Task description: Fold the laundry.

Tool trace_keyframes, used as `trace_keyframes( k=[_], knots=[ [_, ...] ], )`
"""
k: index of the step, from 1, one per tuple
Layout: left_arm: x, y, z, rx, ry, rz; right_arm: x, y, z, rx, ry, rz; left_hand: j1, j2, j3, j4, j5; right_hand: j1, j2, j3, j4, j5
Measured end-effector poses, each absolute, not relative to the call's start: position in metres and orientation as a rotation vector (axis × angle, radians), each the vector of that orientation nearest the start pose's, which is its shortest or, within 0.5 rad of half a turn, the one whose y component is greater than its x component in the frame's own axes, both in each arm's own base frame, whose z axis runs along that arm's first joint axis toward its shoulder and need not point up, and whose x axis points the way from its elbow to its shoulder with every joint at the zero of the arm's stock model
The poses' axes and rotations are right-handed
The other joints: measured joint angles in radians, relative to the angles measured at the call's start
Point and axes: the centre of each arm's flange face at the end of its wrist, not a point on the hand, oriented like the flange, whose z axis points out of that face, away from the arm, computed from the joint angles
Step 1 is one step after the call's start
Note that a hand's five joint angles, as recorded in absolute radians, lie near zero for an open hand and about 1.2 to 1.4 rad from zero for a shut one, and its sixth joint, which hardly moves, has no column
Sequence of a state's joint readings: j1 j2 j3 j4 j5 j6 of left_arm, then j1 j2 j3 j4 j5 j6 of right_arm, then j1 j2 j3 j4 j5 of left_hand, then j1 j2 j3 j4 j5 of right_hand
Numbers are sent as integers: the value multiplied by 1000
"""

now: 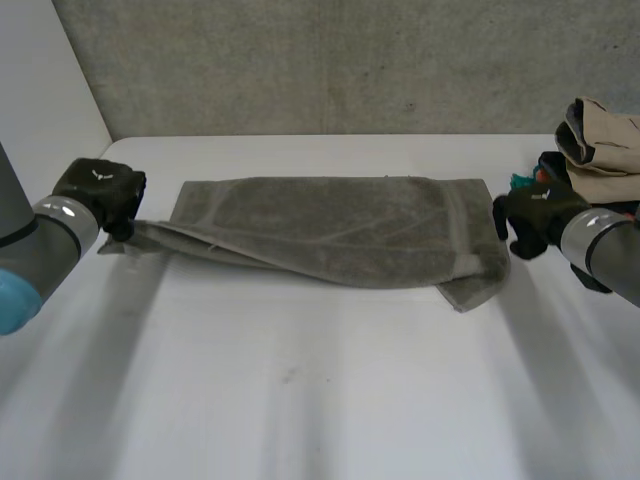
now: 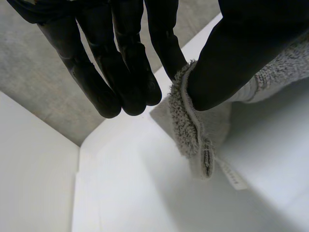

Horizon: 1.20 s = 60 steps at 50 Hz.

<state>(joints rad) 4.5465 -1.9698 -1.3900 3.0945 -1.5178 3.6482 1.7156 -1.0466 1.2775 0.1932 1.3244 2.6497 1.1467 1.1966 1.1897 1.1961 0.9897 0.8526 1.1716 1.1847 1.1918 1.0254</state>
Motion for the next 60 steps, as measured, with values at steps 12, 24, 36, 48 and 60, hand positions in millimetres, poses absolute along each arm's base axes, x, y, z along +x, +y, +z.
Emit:
trace_keyframes(
  k=[12, 24, 36, 48, 60],
  knots=[
    [-192, -358, 226, 795, 2139, -1871, 215, -328, 166, -1153, 2410, -1519, 0, 0, 0, 0, 0, -247, -572, -588, -591, -627],
    [-201, -387, 231, 761, 2094, -1890, 234, -349, 136, -1188, 2321, -1610, 0, 0, 0, 0, 0, -247, -582, -597, -600, -638],
    [-206, -402, 228, 761, 2060, -1878, 240, -360, 127, -1298, 2275, -1661, 0, 0, 0, 0, 0, 266, 5, -4, -5, -35],
    [-188, -356, 234, 745, 2198, -1759, 215, -356, 188, -1110, 2365, -1660, 0, 0, 0, 0, 0, 266, 5, 0, 1, -22],
    [-191, -317, 210, 946, 2353, -1605, 188, -346, 186, -1343, 2619, -1214, 0, 0, 0, 0, 0, 276, 5, 0, 1, -4]
  ],
)
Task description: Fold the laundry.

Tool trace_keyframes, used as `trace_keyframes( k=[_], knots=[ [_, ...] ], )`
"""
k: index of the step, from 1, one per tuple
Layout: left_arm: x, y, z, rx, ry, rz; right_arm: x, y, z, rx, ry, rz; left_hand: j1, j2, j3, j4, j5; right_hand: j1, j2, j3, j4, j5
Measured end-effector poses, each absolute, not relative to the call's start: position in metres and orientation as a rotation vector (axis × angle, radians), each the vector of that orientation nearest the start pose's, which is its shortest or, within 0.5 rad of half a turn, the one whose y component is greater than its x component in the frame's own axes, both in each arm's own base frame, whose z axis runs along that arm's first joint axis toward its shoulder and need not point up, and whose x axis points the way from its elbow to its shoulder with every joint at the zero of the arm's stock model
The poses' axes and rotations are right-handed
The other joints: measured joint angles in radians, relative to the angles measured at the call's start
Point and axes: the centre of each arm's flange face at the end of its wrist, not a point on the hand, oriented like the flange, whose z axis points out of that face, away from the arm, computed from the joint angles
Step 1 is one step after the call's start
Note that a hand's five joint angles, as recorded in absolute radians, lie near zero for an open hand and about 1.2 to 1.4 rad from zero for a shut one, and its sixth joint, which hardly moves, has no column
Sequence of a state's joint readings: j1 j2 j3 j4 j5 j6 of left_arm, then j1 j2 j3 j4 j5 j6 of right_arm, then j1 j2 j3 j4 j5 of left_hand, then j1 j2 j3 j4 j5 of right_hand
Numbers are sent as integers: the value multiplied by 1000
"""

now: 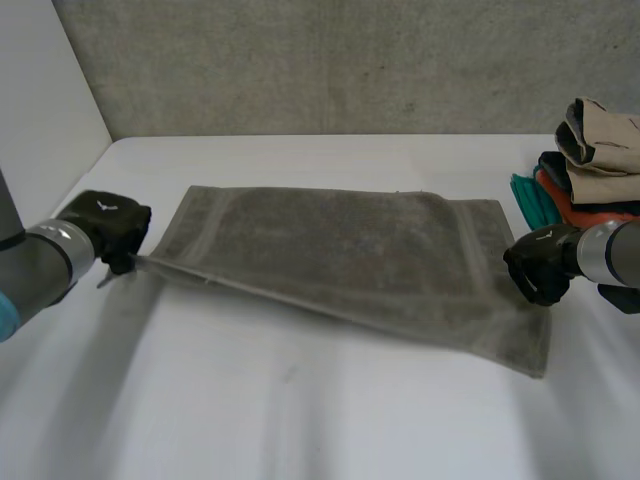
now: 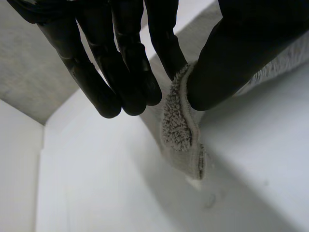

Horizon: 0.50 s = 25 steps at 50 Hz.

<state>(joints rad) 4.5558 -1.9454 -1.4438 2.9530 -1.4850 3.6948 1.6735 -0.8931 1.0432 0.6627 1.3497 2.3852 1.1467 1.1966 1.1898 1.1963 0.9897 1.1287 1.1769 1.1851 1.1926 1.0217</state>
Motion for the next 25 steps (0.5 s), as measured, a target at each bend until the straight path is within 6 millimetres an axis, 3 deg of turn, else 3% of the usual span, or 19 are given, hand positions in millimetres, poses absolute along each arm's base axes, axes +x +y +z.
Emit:
trace_keyframes(
  k=[9, 13, 14, 19, 25],
  knots=[
    [-201, -334, 184, 946, 2343, -1552, 190, -372, 162, -1357, 2589, -1345, 0, 0, 0, 0, 0, -8, -30, -33, -29, -31],
    [-207, -339, 177, 935, 2338, -1553, 190, -378, 162, -1324, 2569, -1441, 0, -5, -2, -5, 0, -210, -258, -254, -258, -267],
    [-210, -340, 176, 933, 2337, -1561, 190, -378, 166, -1296, 2559, -1487, 0, -9, -2, -10, 0, -379, -418, -419, -423, -439],
    [-216, -341, 179, 927, 2321, -1606, 189, -367, 184, -1211, 2538, -1580, 0, -15, -6, -20, 0, -593, -643, -650, -653, -678],
    [-221, -351, 187, 894, 2249, -1705, 188, -330, 202, -1097, 2533, -1589, 0, -15, -5, -18, 0, -669, -726, -724, -745, -772]
  ],
)
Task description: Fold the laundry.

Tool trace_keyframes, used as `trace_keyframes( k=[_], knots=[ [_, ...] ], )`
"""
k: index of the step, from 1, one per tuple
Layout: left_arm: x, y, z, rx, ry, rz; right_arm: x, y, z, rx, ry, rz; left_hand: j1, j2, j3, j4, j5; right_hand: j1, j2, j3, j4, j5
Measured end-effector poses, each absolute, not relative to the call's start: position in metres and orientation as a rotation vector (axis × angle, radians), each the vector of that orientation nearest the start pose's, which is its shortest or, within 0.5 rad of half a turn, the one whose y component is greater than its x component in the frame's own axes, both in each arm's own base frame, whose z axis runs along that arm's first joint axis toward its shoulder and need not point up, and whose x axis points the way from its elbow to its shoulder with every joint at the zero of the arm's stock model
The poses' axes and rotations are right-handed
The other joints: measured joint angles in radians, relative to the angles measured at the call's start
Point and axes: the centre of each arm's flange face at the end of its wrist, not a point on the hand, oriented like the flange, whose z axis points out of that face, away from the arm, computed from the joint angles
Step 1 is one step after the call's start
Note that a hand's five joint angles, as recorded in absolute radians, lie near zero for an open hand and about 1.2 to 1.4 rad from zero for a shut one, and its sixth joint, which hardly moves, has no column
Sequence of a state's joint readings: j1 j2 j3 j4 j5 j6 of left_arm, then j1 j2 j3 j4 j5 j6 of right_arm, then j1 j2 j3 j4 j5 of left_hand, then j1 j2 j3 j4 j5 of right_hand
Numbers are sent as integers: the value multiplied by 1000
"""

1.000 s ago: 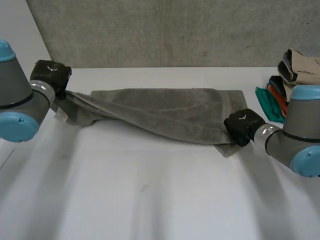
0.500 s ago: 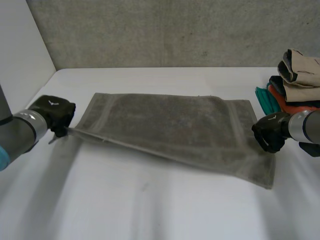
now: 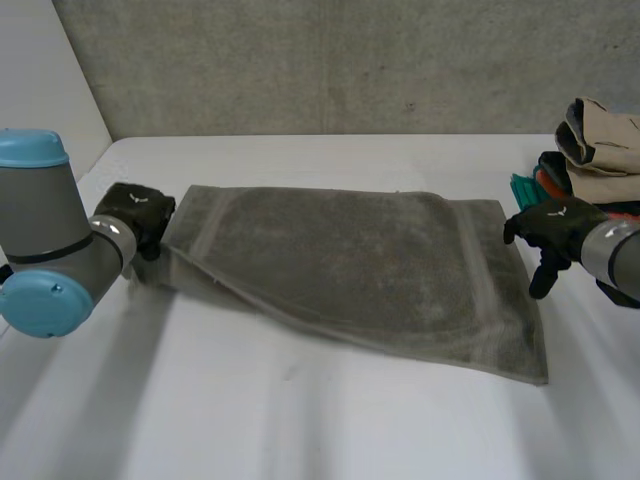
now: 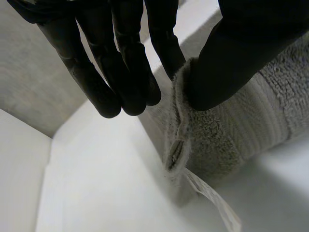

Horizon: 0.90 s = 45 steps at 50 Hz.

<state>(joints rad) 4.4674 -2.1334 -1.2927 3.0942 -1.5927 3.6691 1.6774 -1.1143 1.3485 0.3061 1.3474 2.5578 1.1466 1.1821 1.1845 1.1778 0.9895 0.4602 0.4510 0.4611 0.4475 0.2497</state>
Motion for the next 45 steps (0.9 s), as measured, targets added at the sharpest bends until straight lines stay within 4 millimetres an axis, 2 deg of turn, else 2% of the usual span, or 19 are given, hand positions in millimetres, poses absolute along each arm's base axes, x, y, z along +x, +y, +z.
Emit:
trace_keyframes(
  k=[4, 7, 12, 18, 25, 31, 36, 41, 45],
  knots=[
    [-221, -359, 190, 870, 2205, -1753, 187, -305, 198, -1059, 2551, -1516, 0, 1, 0, 0, 0, -44, -37, -43, -47, -46],
    [-222, -365, 190, 854, 2180, -1780, 188, -284, 188, -1032, 2561, -1444, 0, 1, 0, 0, 0, -47, -44, -55, -59, -69],
    [-224, -371, 189, 847, 2167, -1795, 192, -266, 172, -986, 2544, -1410, 0, 1, 0, 0, 0, -94, -77, -103, -93, -101],
    [-227, -376, 188, 844, 2161, -1799, 212, -242, 150, -905, 2455, -1429, 0, 1, 0, 0, 0, -95, -77, -110, -93, -108],
    [-231, -377, 188, 845, 2155, -1805, 246, -222, 142, -876, 2331, -1478, 0, 1, 0, 0, 0, -121, -102, -141, -117, -128],
    [-233, -374, 193, 844, 2146, -1821, 281, -221, 140, -890, 2242, -1608, 0, 1, 0, 0, 0, -121, -102, -141, -117, -121],
    [-233, -373, 201, 831, 2133, -1836, 299, -228, 131, -927, 2265, -1679, 0, 1, 0, 0, 0, -117, -100, -116, -107, -67],
    [-230, -373, 206, 818, 2124, -1844, 296, -236, 122, -965, 2346, -1694, 0, 1, 0, 0, 0, -44, -58, -50, -35, 1],
    [-228, -373, 207, 810, 2122, -1843, 286, -243, 123, -964, 2380, -1715, 0, 1, 0, 0, 0, -38, -44, -46, -25, 9]
  ],
)
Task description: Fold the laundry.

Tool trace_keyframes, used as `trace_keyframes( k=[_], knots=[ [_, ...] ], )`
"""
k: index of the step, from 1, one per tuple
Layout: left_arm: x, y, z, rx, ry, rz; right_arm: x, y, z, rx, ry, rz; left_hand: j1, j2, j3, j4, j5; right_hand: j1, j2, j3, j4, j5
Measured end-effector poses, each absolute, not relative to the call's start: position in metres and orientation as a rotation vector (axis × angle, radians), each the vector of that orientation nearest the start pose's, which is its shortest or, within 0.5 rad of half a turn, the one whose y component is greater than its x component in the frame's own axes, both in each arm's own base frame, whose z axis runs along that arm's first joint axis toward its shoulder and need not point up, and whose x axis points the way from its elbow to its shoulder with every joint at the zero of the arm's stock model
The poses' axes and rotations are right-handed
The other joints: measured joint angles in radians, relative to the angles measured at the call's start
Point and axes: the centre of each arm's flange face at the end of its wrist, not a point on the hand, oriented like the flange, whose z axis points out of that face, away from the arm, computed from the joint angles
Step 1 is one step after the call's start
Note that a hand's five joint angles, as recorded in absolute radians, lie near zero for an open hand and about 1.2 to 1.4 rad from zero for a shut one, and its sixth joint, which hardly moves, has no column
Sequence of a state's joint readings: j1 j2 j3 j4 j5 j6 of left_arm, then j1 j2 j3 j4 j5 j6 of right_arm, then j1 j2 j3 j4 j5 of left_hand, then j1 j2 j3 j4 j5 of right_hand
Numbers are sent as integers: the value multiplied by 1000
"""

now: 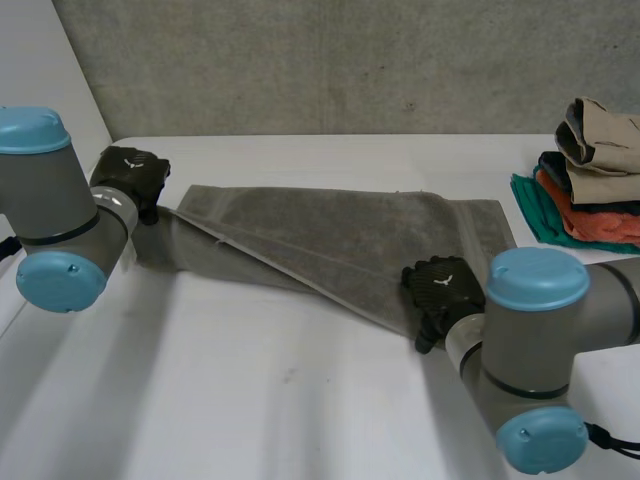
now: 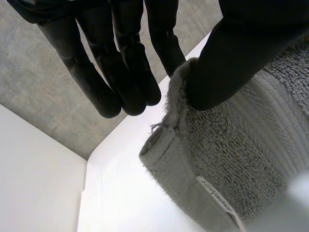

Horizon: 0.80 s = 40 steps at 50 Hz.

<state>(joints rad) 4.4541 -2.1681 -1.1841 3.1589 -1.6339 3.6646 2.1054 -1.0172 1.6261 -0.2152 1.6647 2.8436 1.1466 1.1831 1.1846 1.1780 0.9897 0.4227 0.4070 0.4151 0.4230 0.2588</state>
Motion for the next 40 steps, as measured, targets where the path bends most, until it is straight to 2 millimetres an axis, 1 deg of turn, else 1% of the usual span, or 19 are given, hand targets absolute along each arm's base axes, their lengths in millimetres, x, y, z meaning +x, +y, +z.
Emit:
trace_keyframes(
  k=[1, 6, 7, 9, 10, 11, 12, 15, 18, 21, 25, 26, 28, 34, 40],
  knots=[
    [-228, -373, 207, 810, 2122, -1843, 285, -244, 124, -962, 2381, -1719, 0, 0, 0, 0, 0, 0, 0, 0, 0, 0],
    [-226, -373, 206, 807, 2128, -1835, 267, -253, 141, -915, 2382, -1777, 0, 0, 0, 0, 0, 0, 0, 0, 0, -2],
    [-226, -372, 206, 807, 2131, -1831, 259, -256, 149, -900, 2385, -1792, 0, 0, 0, -11, -7, 0, 0, 0, 0, -1],
    [-225, -372, 205, 808, 2136, -1827, 249, -258, 159, -892, 2397, -1799, 0, 0, 0, -3, -7, 9, 11, 12, 11, 11],
    [-225, -371, 205, 808, 2137, -1826, 246, -259, 161, -892, 2403, -1796, 0, 0, 0, -3, -7, 21, 26, 25, 23, 22],
    [-225, -370, 204, 808, 2140, -1823, 238, -259, 165, -899, 2427, -1778, 0, 0, 0, 0, -7, 79, 88, 84, 75, 71],
    [-225, -370, 204, 808, 2142, -1822, 233, -259, 167, -905, 2440, -1766, 0, 0, 0, 0, -8, 105, 116, 109, 100, 96],
    [-225, -369, 203, 810, 2147, -1819, 218, -255, 171, -941, 2509, -1678, 0, 0, 0, 0, -7, 228, 242, 233, 223, 216],
    [-225, -368, 203, 811, 2150, -1817, 207, -251, 169, -974, 2561, -1586, 0, 0, 0, 0, -7, 256, 265, 263, 253, 244],
    [-226, -367, 202, 814, 2152, -1815, 200, -248, 163, -1005, 2585, -1505, 0, 0, 0, 0, -7, 243, 259, 249, 239, 224],
    [-227, -367, 200, 819, 2157, -1811, 195, -246, 152, -1033, 2574, -1454, 0, 0, 0, 0, -7, 86, 98, 89, 86, 56],
    [-227, -366, 199, 821, 2158, -1809, 194, -247, 150, -1037, 2565, -1455, 0, 0, 0, 0, -7, 47, 54, 50, 42, 11],
    [-227, -366, 198, 824, 2161, -1806, 194, -248, 145, -1044, 2546, -1468, 0, 0, 0, 0, -7, 33, 41, 39, 24, -9],
    [-227, -365, 196, 826, 2165, -1801, 195, -259, 136, -1052, 2487, -1567, 0, 0, 0, 0, -8, 33, 43, 39, 25, 7],
    [-226, -366, 197, 821, 2163, -1801, 197, -267, 130, -1070, 2467, -1609, 0, 0, 0, 0, -7, 34, 44, 40, 26, 10]
  ],
)
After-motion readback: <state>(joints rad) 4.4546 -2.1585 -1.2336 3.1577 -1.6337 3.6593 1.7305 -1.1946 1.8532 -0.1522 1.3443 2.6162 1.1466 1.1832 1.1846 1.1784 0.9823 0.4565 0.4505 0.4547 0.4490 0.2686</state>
